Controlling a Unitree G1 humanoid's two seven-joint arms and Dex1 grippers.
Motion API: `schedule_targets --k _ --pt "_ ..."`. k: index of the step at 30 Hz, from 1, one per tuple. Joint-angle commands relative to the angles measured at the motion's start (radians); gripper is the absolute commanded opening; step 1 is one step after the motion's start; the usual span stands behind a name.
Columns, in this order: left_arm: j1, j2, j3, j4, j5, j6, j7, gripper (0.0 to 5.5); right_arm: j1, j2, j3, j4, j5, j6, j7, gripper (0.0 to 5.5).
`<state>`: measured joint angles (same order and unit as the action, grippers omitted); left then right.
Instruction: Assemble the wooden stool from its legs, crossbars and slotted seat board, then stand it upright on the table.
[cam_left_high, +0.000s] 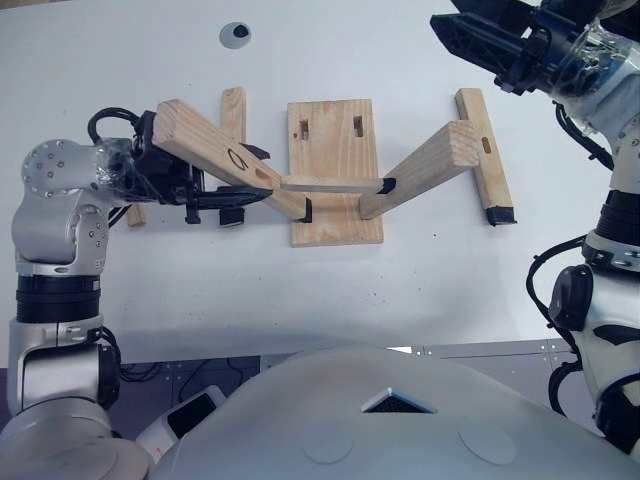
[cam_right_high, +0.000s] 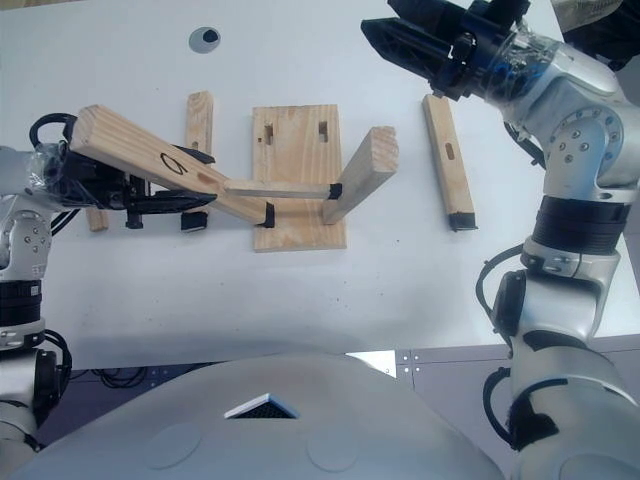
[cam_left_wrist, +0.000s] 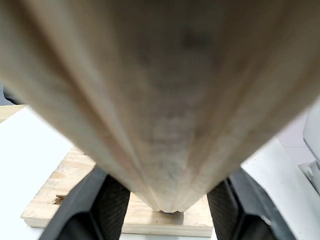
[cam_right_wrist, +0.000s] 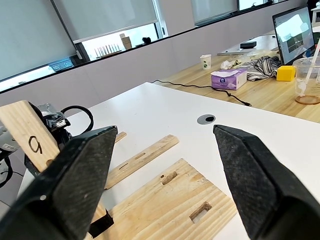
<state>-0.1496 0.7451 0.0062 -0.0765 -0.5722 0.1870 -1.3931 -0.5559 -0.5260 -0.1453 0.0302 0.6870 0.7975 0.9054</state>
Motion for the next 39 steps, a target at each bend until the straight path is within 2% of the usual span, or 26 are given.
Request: schedule_targets --k 1,21,26,31,34,39 --pt "0.002 0.011 -0.041 -0.016 0.068 0.012 0.030 2.01 0.009 -0.012 0.004 -0.011 -0.010 -0.004 -0.010 3.54" --pt "-0.019 0.011 -0.074 -0.145 0.077 0.022 0.066 2.01 0.016 -0.017 0.017 -0.018 -0.022 -0.010 -0.012 3.54" --pt "-0.026 0.041 -0.115 -0.148 0.190 -0.039 0.080 2.01 0.025 -0.020 0.021 -0.025 -0.025 -0.012 -0.012 3.54" --pt "-0.017 0.124 -0.205 -0.135 0.371 -0.096 0.104 2.01 0.030 -0.019 0.021 -0.028 -0.028 -0.012 -0.011 3.54" --pt "-0.033 0.168 -0.261 -0.158 0.412 -0.040 0.110 2.01 0.035 -0.019 0.019 -0.026 -0.027 -0.012 -0.013 3.54" --pt "-0.111 0.173 -0.350 -0.099 0.356 0.198 0.123 2.01 0.008 -0.003 -0.006 -0.019 -0.013 -0.004 -0.045 3.54"
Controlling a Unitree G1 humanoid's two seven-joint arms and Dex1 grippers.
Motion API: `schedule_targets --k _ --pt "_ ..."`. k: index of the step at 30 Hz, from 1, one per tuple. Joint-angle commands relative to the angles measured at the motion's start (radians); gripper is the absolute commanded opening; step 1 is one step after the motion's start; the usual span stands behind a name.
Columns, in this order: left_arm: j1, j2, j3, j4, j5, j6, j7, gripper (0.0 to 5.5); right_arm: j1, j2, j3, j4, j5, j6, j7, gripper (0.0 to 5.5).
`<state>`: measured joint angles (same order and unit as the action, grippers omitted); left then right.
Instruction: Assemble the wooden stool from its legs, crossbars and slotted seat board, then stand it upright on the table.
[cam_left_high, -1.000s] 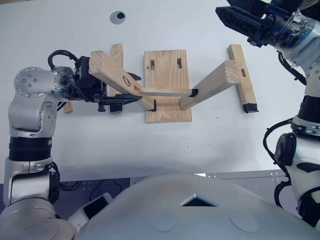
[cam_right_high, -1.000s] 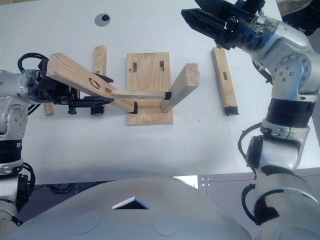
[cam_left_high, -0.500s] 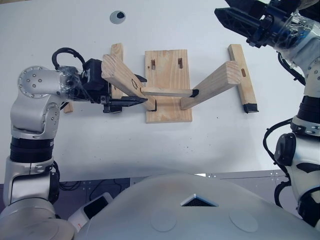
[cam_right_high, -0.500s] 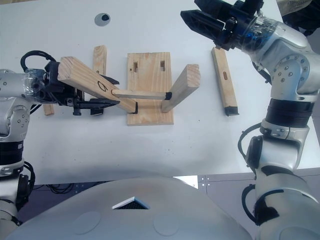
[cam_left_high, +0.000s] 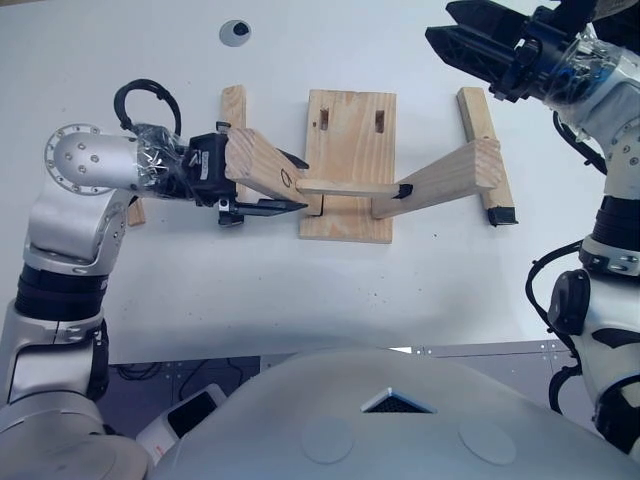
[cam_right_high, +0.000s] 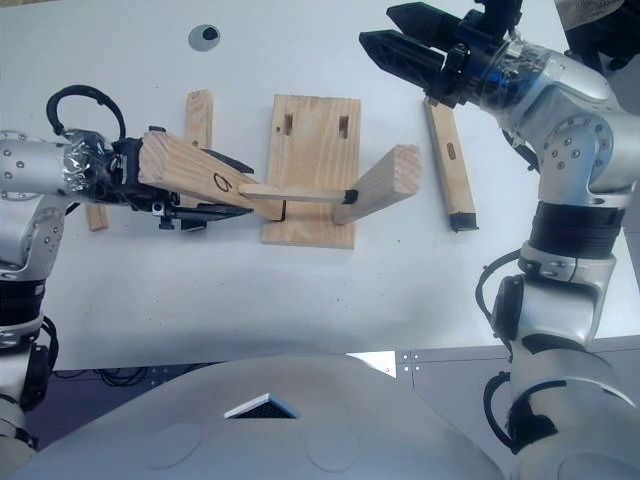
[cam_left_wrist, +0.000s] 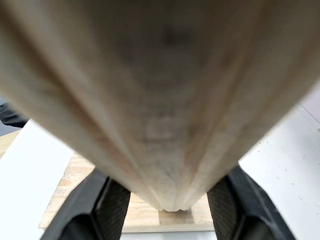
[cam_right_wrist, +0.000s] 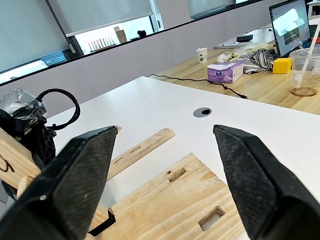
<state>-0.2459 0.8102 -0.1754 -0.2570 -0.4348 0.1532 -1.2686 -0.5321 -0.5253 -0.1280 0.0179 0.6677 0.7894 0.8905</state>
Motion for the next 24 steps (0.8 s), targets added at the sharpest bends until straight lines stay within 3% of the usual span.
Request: schedule_targets --k 1,5,8,11,16,24 --pt "-0.017 0.107 -0.185 0.107 0.220 0.247 0.003 2.01 -0.062 -0.008 -0.031 0.000 -0.011 0.021 -0.081 3.54" --pt "-0.022 0.090 -0.216 0.159 0.209 0.271 0.041 2.01 -0.294 -0.115 -0.029 -0.092 0.055 0.245 -0.142 3.54" --pt "0.025 0.069 -0.219 0.178 0.209 0.264 0.120 2.01 -0.489 -0.177 0.097 -0.204 0.161 0.459 -0.023 3.54" --pt "0.076 0.057 -0.239 0.162 0.216 0.264 0.193 2.01 -0.565 -0.185 0.234 -0.271 0.214 0.570 0.073 3.54" --pt "0.124 0.050 -0.265 0.145 0.216 0.276 0.287 2.01 -0.607 -0.218 0.479 -0.309 0.147 0.563 0.195 3.54" --pt "0.118 0.042 -0.305 0.114 0.191 0.293 0.350 2.01 -0.571 -0.226 0.893 -0.284 -0.162 0.357 0.270 3.54"
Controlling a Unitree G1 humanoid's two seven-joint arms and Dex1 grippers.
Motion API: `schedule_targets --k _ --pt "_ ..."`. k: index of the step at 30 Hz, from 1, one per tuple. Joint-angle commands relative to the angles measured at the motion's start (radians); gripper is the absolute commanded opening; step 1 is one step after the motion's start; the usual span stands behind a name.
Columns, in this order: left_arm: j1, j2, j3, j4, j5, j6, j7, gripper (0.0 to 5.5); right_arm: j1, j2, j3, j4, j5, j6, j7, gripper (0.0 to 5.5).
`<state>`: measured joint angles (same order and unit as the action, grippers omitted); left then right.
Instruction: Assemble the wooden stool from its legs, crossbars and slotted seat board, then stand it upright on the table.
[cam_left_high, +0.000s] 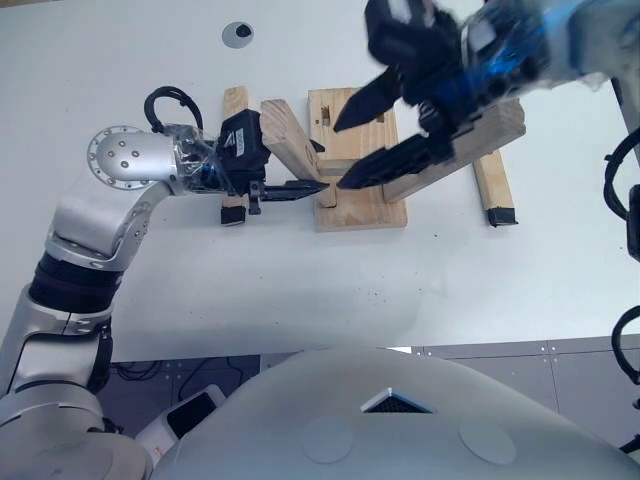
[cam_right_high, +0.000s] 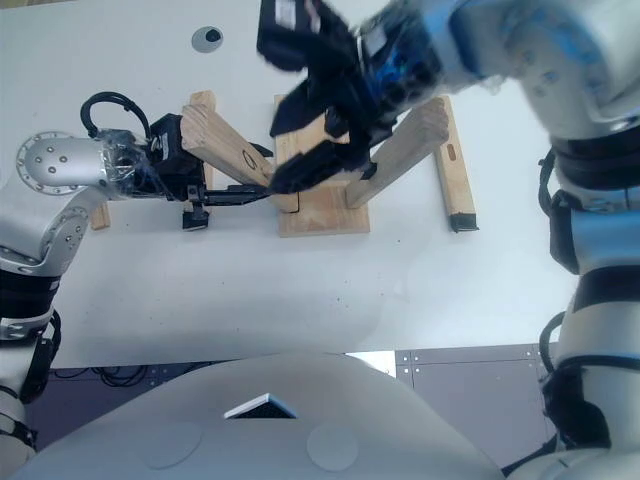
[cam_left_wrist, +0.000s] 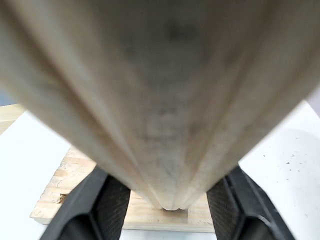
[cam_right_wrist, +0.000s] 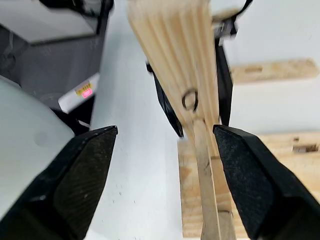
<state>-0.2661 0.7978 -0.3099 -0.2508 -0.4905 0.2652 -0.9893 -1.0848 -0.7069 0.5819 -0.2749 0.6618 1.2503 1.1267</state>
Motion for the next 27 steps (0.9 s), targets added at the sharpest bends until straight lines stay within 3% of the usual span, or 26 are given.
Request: schedule_targets --k 1,13,19,27 --pt "0.134 0.055 -0.176 0.104 0.244 0.182 0.075 2.01 -0.012 -0.046 0.215 0.013 -0.190 -0.130 0.037 3.35" --pt "0.123 0.062 -0.185 0.087 0.203 0.188 0.115 2.01 0.044 0.006 0.325 0.074 -0.452 -0.301 0.046 1.44" --pt "0.102 0.052 -0.183 0.077 0.182 0.208 0.130 2.01 0.054 0.088 0.443 0.149 -0.579 -0.389 0.042 0.50" --pt "0.073 0.038 -0.197 0.083 0.175 0.214 0.146 2.01 0.130 0.171 0.526 0.229 -0.661 -0.409 0.066 0.45"
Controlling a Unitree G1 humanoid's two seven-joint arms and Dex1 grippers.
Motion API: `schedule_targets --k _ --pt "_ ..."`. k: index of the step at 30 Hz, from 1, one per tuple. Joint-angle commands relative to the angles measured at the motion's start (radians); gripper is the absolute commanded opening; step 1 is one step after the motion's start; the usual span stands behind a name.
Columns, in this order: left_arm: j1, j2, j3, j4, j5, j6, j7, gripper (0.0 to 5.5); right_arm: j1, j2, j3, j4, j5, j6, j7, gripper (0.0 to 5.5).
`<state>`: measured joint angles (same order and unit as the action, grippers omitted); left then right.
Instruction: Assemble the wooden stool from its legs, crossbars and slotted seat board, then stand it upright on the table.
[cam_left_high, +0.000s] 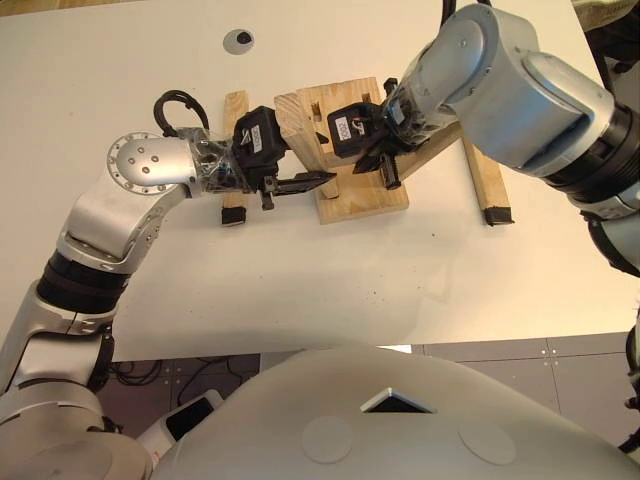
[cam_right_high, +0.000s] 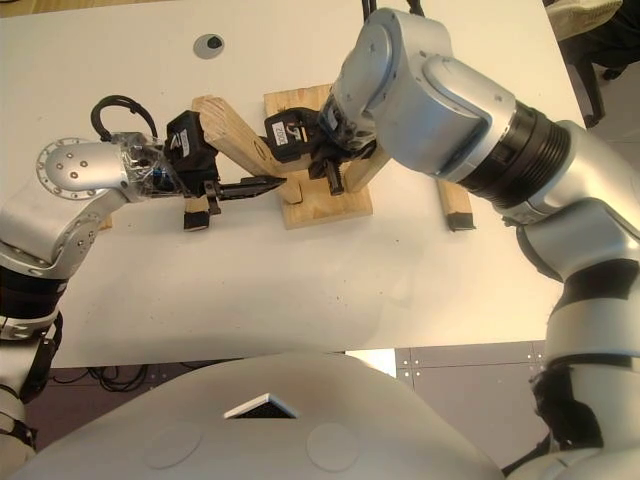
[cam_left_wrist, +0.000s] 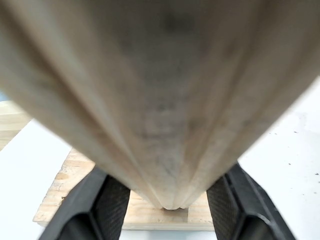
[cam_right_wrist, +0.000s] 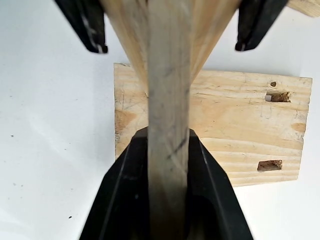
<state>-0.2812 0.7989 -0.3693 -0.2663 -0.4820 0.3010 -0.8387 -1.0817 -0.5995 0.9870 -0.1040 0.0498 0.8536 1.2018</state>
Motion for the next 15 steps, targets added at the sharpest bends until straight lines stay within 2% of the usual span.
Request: schedule_targets --k 1,8,12,15 --pt "0.084 0.034 -0.150 0.104 0.176 0.176 -0.005 2.01 0.137 0.074 0.112 0.057 -0.044 -0.001 -0.006 0.45" --pt "0.047 -0.030 -0.386 0.407 0.366 0.094 -0.081 2.01 0.139 0.161 -0.018 0.069 0.042 0.090 0.007 0.42" --pt "0.068 -0.022 -0.428 0.472 0.381 0.050 -0.120 2.01 0.086 0.160 -0.125 0.046 0.081 0.114 0.035 0.41" --pt "0.044 -0.037 -0.409 0.515 0.370 0.021 -0.120 2.01 0.053 0.141 -0.198 0.041 0.080 0.090 0.027 0.41"
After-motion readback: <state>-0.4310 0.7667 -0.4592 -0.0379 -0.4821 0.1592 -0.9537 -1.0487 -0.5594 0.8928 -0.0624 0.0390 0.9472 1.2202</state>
